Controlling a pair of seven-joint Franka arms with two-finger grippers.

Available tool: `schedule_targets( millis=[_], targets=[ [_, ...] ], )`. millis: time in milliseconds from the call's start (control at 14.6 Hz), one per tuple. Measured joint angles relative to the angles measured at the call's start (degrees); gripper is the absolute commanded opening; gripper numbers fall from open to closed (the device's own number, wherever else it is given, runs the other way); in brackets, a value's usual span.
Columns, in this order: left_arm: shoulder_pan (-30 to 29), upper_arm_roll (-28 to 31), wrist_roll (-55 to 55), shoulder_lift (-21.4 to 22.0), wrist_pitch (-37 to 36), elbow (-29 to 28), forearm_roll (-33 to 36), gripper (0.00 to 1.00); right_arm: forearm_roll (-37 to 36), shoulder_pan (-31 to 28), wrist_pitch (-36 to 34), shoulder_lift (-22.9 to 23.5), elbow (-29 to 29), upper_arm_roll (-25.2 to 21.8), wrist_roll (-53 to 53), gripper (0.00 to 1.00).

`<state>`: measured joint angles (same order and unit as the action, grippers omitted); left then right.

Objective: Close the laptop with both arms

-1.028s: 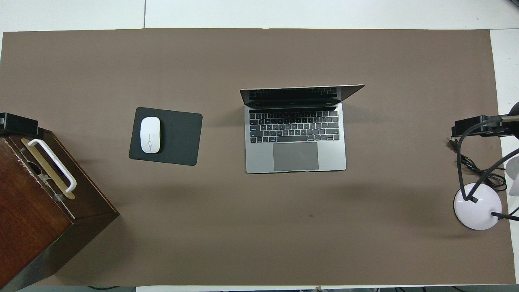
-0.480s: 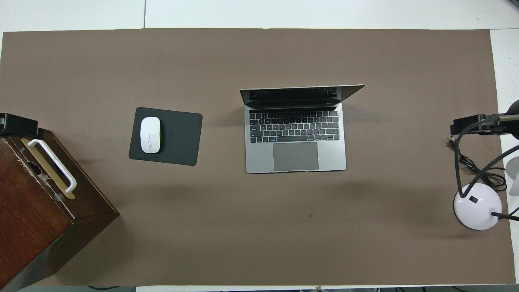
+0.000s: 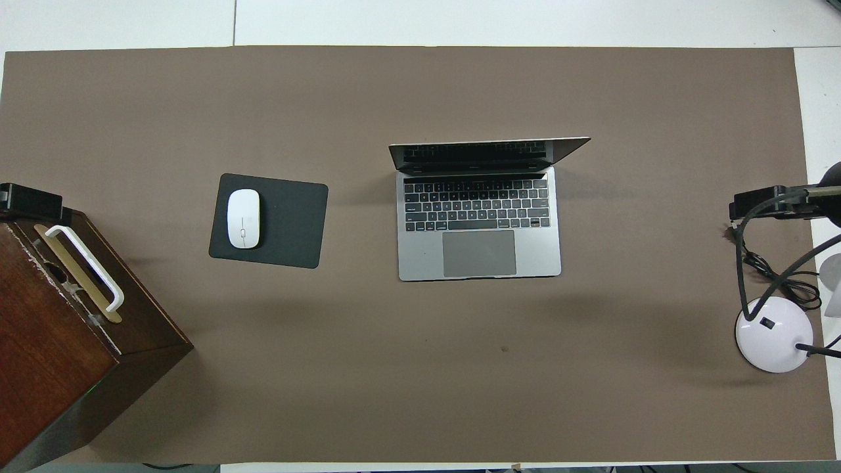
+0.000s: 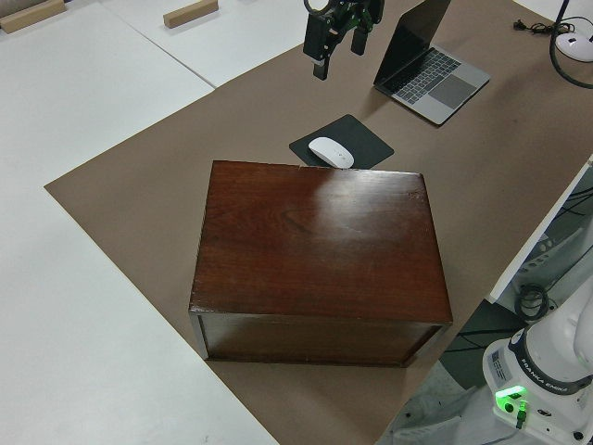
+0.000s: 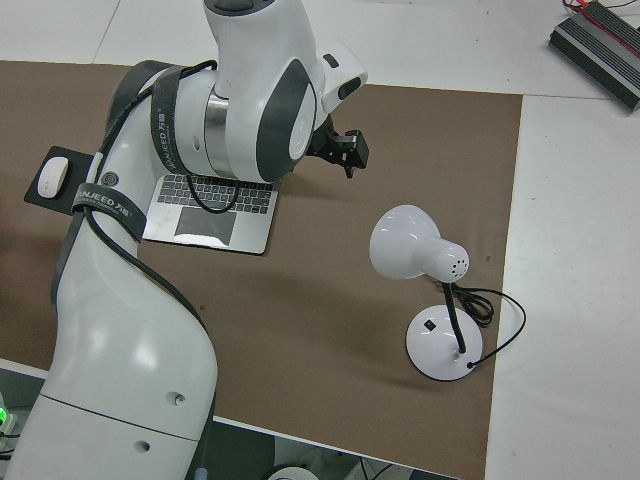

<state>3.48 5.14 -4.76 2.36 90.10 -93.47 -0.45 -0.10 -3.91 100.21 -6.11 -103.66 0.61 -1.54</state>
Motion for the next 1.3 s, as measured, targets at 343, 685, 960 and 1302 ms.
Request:
schedule_targets(
  millis=[343,685,960,1302],
  targets=[
    [-0.01,0.03,2.60,0.00,0.00,-0.40,0.00,0.43,0.00,-0.50,0.01,0.00,0.00,-0.14,-0.88,1.00],
    [-0.04,0.06,2.86,0.00,1.33,-0.70,0.00,0.00,0.00,-0.84,0.03,0.00,-0.02,-0.16,-1.11,1.00],
    [-0.05,0.07,3.98,0.00,2.03,-0.83,-0.01,0.00,0.00,-0.84,1.37,0.00,-0.41,-0.15,-1.11,1.00],
    [-0.05,0.06,5.76,0.00,4.51,-0.91,-0.01,0.00,0.00,-0.84,4.48,0.08,-1.14,-0.15,-1.11,1.00]
  ],
)
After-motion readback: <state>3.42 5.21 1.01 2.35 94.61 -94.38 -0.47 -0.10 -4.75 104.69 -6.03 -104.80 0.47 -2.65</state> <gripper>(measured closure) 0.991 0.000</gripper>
